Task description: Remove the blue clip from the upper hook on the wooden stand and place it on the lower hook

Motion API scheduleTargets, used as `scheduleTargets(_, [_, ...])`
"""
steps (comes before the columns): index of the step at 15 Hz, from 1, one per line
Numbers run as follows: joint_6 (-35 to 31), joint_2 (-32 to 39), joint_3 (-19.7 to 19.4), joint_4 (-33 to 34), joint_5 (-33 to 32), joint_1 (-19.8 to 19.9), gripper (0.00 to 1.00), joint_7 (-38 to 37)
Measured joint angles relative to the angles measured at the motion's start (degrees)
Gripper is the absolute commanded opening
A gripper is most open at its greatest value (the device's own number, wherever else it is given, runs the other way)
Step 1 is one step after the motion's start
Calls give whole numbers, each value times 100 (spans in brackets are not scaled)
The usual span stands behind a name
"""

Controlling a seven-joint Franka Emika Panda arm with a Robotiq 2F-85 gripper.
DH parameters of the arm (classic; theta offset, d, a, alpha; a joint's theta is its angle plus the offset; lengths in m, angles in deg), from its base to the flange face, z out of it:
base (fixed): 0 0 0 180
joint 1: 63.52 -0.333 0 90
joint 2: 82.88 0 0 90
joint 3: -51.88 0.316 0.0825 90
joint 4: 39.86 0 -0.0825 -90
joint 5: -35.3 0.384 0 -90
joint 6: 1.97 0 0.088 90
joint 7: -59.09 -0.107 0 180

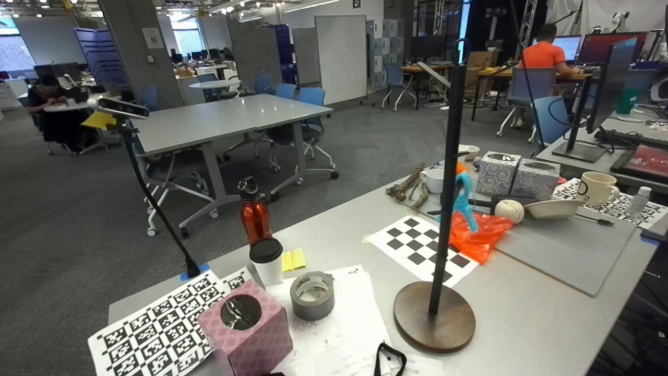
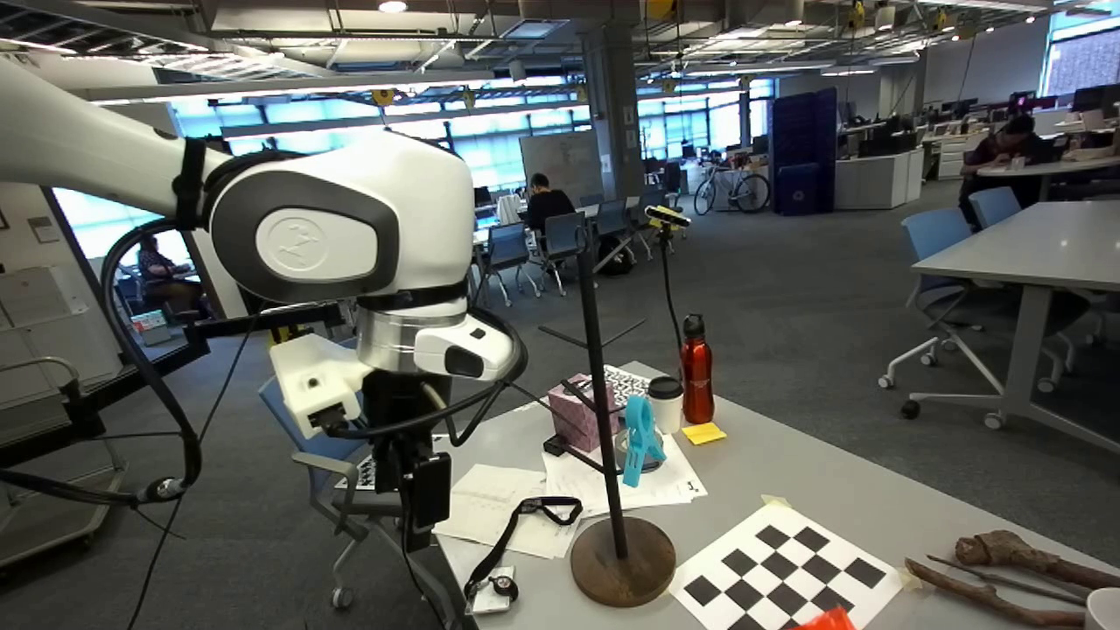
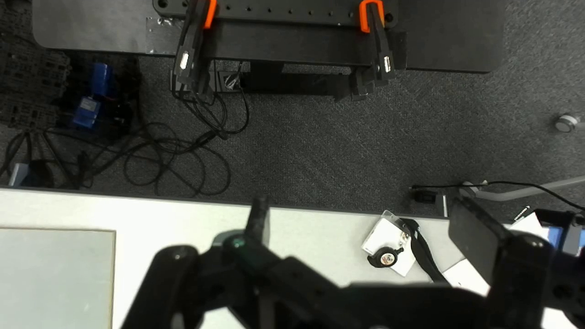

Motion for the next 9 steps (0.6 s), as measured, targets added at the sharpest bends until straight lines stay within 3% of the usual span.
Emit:
scheduleTargets(4, [-252,0,96,4,-212,0,100,-36])
scheduleTargets(9, [-1044,11,228,8,-570,0,100,-43])
